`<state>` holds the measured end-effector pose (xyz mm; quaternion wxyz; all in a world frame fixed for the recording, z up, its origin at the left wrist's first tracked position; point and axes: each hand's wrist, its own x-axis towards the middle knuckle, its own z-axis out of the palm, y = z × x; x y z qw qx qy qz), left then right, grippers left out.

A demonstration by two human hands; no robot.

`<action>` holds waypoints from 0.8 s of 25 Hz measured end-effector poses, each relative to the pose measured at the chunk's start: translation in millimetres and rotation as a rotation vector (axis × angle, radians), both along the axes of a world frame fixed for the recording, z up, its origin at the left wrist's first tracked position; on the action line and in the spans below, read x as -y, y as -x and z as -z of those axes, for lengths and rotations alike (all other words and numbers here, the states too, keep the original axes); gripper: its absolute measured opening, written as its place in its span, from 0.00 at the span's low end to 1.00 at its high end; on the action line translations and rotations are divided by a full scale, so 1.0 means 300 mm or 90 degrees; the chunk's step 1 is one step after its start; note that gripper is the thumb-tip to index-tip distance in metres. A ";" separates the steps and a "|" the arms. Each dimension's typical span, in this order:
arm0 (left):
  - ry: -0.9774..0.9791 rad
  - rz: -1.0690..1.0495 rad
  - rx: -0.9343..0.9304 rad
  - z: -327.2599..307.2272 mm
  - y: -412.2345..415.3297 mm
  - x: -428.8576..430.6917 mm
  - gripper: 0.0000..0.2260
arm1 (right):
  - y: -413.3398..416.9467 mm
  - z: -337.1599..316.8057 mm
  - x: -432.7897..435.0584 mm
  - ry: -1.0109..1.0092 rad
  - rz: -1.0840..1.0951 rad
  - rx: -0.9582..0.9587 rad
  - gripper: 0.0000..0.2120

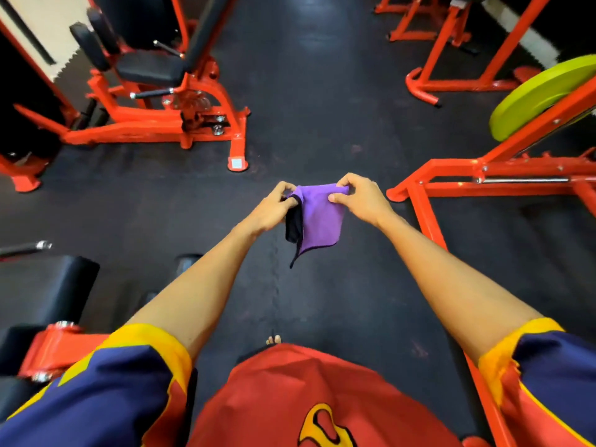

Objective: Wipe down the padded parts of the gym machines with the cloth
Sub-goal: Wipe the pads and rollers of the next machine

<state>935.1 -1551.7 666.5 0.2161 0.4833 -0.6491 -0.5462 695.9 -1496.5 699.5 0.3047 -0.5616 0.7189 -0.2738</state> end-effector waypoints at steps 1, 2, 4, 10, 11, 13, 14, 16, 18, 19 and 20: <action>-0.013 0.014 -0.016 -0.015 0.016 0.086 0.07 | 0.006 -0.008 0.067 0.010 0.018 -0.001 0.10; -0.021 0.019 -0.039 -0.040 0.029 0.164 0.04 | 0.017 -0.020 0.137 0.016 0.036 0.008 0.10; -0.019 0.017 -0.074 -0.083 0.058 0.291 0.07 | 0.044 -0.040 0.254 0.032 0.061 0.026 0.09; 0.045 0.040 -0.030 -0.066 0.215 0.767 0.12 | 0.175 -0.049 0.704 0.059 0.087 0.080 0.08; 0.096 0.037 0.006 -0.046 0.248 0.848 0.14 | 0.206 -0.033 0.784 0.065 0.088 0.088 0.08; 0.164 0.028 0.056 -0.038 0.327 1.017 0.12 | 0.276 -0.013 0.945 0.078 0.096 0.106 0.09; 0.178 0.031 0.071 -0.048 0.373 1.114 0.12 | 0.320 -0.011 1.031 0.080 0.100 0.116 0.11; 0.184 0.054 0.081 -0.083 0.458 1.311 0.13 | 0.417 -0.013 1.198 0.069 0.096 0.132 0.12; 0.203 0.053 0.086 -0.133 0.541 1.505 0.12 | 0.512 -0.051 1.376 0.060 0.064 0.099 0.13; 0.210 0.045 0.085 -0.152 0.576 1.600 0.12 | 0.560 -0.070 1.469 0.059 0.048 0.075 0.13; 0.217 0.043 0.087 -0.167 0.604 1.682 0.12 | 0.602 -0.087 1.551 0.065 0.035 0.055 0.13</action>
